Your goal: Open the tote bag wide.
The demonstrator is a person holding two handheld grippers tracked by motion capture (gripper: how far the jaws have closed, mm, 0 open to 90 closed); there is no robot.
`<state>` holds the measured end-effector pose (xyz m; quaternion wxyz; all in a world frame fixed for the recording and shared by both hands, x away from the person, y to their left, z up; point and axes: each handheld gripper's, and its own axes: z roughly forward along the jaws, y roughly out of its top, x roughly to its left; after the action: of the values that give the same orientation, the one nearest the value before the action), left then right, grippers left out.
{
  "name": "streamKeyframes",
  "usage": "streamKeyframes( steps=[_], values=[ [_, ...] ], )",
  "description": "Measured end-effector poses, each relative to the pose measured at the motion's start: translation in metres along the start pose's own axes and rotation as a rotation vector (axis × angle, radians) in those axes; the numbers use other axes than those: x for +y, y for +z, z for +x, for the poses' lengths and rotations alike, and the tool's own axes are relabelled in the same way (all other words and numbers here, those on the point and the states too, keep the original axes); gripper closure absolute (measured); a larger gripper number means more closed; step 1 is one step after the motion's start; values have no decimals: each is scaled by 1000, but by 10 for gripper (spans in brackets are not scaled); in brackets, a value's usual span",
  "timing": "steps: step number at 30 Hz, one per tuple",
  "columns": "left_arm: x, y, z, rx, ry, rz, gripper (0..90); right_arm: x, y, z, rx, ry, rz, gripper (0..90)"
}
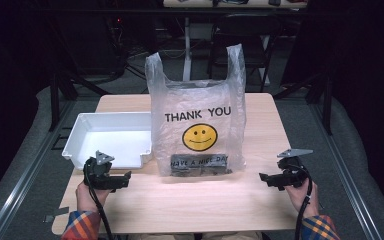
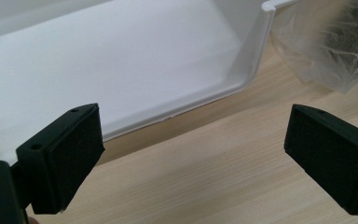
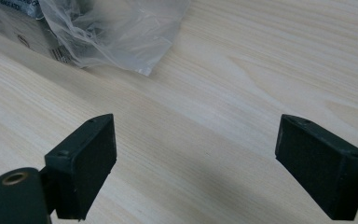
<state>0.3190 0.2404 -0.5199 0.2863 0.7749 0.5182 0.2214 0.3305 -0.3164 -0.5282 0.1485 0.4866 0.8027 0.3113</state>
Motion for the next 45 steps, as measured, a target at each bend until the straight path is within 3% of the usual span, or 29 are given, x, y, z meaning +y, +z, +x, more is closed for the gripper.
streamKeyframes(
  steps=[7, 9, 10, 21, 31, 42, 45],
  values=[
    [0, -1, 1, -1, 5, 1, 44, 1, 1, 4, -7, -8, 14, 128],
    [0, -1, 1, 0, 0, -3, 45, 2, 0, 4, -29, -27, 36, 129],
    [0, -1, 0, -5, -1, -4, 45, 2, 1, 5, -13, -8, 14, 129],
    [9, -4, -8, -31, 18, -25, 66, 6, 2, 6, -17, -15, 23, 136],
    [34, 3, -26, -96, 53, -73, 95, 26, 7, 20, -6, -59, 28, 153],
    [60, 14, -41, -175, 53, -129, 152, 51, 9, 36, 49, -58, -52, 192],
    [65, 16, -45, -191, 66, -138, 192, 58, 9, 41, 53, -75, -51, 199]
  ],
)
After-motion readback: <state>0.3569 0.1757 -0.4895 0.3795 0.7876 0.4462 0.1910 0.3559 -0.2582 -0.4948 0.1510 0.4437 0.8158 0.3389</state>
